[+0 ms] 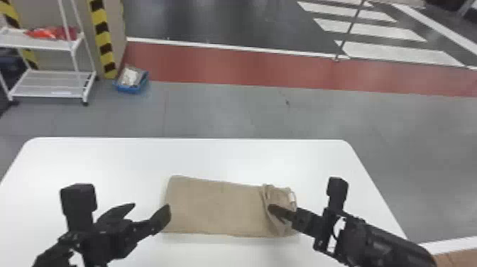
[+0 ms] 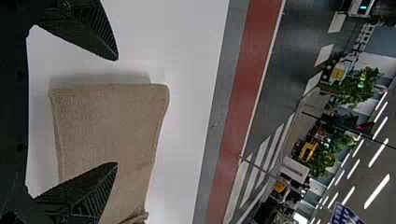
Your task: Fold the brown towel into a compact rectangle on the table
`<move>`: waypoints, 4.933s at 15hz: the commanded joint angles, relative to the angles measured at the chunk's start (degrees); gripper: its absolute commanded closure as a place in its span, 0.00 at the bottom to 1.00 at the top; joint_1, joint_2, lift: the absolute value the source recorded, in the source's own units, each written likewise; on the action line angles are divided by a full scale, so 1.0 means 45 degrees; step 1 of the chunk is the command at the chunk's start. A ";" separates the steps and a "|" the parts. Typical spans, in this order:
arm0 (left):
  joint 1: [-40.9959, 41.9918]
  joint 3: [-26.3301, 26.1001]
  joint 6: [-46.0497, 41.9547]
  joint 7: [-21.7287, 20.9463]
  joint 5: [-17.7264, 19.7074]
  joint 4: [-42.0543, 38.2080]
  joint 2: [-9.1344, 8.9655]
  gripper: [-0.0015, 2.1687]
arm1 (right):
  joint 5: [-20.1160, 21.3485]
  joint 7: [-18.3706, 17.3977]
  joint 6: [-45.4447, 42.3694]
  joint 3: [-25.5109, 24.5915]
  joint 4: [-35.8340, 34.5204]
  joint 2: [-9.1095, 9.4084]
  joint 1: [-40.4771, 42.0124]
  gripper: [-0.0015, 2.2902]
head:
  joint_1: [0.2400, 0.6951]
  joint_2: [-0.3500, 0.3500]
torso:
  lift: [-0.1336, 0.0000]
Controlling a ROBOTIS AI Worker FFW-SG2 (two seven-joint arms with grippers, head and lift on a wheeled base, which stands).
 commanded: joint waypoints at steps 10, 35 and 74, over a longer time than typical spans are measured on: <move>-0.0235 0.0054 0.0078 0.0034 0.0000 0.0028 0.0032 0.04 | -0.1638 0.0239 0.3125 -0.1486 -0.4563 -0.0229 0.0862 0.60 | 1.00 0.21 | 1.00; -0.1699 -0.1528 -0.1367 -0.0865 -0.0430 0.2411 -0.0066 0.04 | -0.1521 0.0806 -0.0547 -0.4338 -0.0267 -0.1596 0.1019 0.04 | 1.00 0.00 | 1.00; -0.2285 -0.2348 0.3164 0.2983 -0.1660 0.2196 -0.0456 0.76 | -0.1579 0.1529 -0.2461 -0.4221 -0.0540 -0.1440 0.1605 0.04 | 1.00 0.00 | 1.00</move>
